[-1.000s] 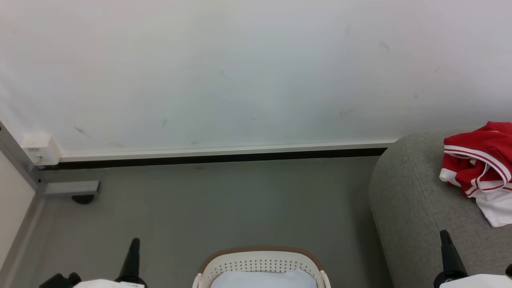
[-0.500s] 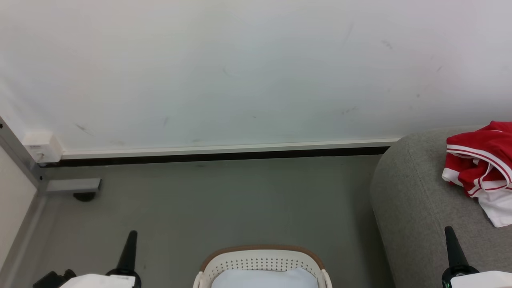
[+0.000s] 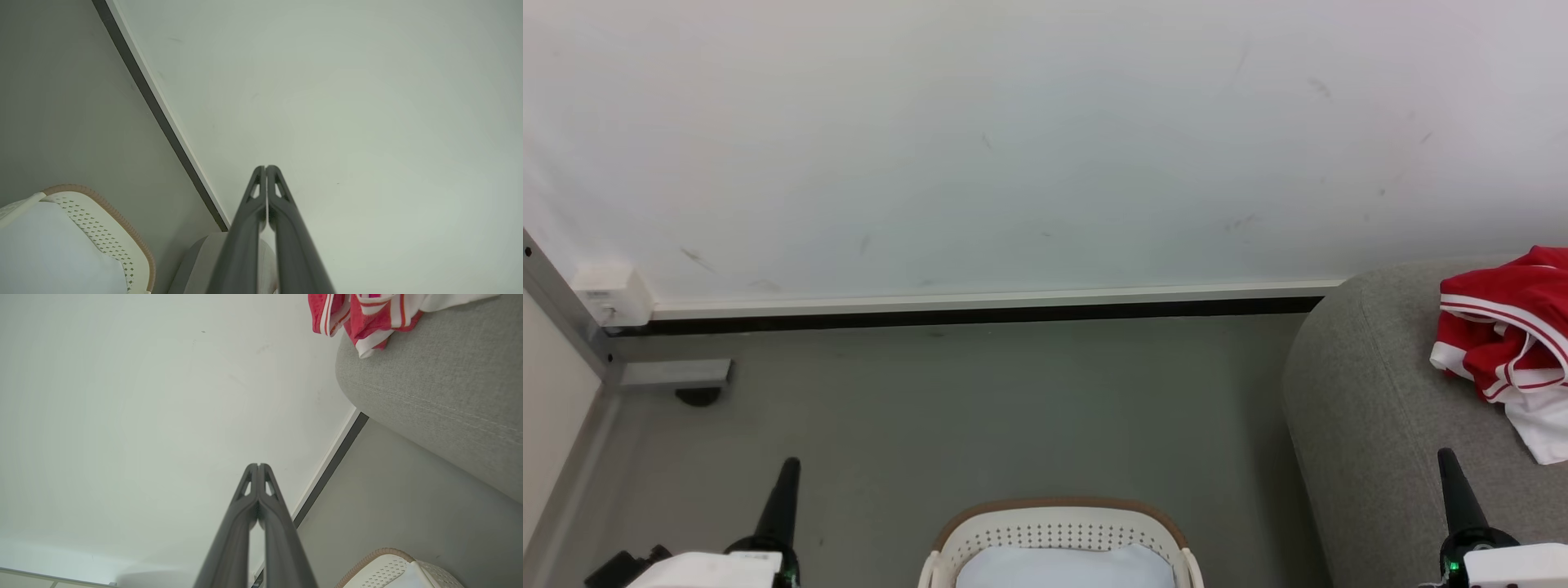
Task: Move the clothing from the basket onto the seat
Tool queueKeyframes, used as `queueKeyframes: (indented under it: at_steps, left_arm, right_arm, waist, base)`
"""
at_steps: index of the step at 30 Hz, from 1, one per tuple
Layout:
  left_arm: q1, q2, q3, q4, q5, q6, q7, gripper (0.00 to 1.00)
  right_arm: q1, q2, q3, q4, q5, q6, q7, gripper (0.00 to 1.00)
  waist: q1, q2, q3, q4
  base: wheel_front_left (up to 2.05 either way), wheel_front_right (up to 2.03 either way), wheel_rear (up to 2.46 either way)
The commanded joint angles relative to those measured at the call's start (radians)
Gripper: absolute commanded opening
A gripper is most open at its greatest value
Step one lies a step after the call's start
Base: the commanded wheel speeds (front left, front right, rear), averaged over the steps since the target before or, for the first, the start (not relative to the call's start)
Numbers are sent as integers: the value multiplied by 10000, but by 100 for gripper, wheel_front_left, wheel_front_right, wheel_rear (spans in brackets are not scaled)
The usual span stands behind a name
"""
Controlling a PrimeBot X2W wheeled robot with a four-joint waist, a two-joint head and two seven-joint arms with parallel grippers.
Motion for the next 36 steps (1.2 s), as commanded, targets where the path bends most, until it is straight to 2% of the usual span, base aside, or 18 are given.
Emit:
queueKeyframes:
  at_steps: [1, 36]
  left_arm:
    - [-198, 13, 91, -98, -295, -56, 63, 0]
    - [-482, -64, 523, -221, -2667, -254, 713, 0]
  right_arm:
    - [-157, -76, -69, -111, 256, -17, 68, 0]
    - [-333, -143, -284, -341, 2898, -24, 650, 0]
  waist:
    - [0, -1, 5, 4]
    - [0, -1, 159, 142]
  base:
    - [0, 0, 0]
    - [0, 0, 0]
